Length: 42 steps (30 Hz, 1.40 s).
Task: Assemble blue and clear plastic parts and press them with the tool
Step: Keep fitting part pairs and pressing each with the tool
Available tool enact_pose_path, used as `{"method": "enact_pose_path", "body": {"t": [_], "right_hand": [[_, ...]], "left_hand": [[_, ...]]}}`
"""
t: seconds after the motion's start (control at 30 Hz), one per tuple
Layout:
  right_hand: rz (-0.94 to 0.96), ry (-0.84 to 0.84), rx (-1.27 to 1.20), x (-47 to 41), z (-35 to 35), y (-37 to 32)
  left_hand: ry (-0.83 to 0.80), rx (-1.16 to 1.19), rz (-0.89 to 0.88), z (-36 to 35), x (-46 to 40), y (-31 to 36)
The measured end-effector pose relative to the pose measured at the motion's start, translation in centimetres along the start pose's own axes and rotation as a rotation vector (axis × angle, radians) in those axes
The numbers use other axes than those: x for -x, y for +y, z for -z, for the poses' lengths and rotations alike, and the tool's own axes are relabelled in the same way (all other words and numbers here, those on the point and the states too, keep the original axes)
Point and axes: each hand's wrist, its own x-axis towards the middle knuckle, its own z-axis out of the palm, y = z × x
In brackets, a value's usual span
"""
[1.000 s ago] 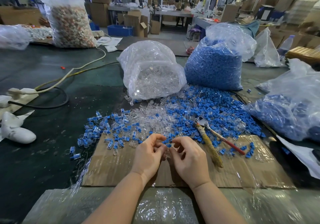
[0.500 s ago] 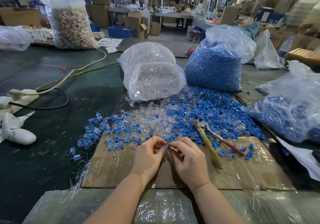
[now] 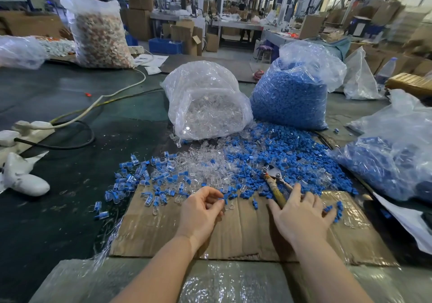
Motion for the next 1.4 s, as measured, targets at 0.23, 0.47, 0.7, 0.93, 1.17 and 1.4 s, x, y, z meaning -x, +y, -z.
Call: {"method": "enact_pose_path", "body": {"t": [0.23, 0.47, 0.7, 0.93, 1.17, 1.4], "right_hand": [[0.072, 0.078, 0.058, 0.0, 1.7, -0.6], [0.288, -0.032, -0.329, 0.6, 4.2, -2.0], [0.281, -0.681, -0.957, 3.3, 6.7, -3.7], [0.324, -0.801, -0.963, 3.7, 7.1, -4.0], [0.404, -0.842, -0.864, 4.0, 6.9, -3.9], [0.445, -0.813, -0.796, 4.0, 6.8, -3.9]], "left_hand": [[0.008, 0.125, 0.083, 0.3, -0.4, 0.8], [0.075, 0.269, 0.191, 1.1, -1.6, 2.4], [0.152, 0.312, 0.236, 2.0, -3.5, 3.6], [0.183, 0.297, 0.251, 2.6, -3.9, 3.7], [0.211, 0.252, 0.248, 2.6, -3.9, 4.1], [0.240, 0.236, 0.248, 2.3, -3.9, 4.2]]}}
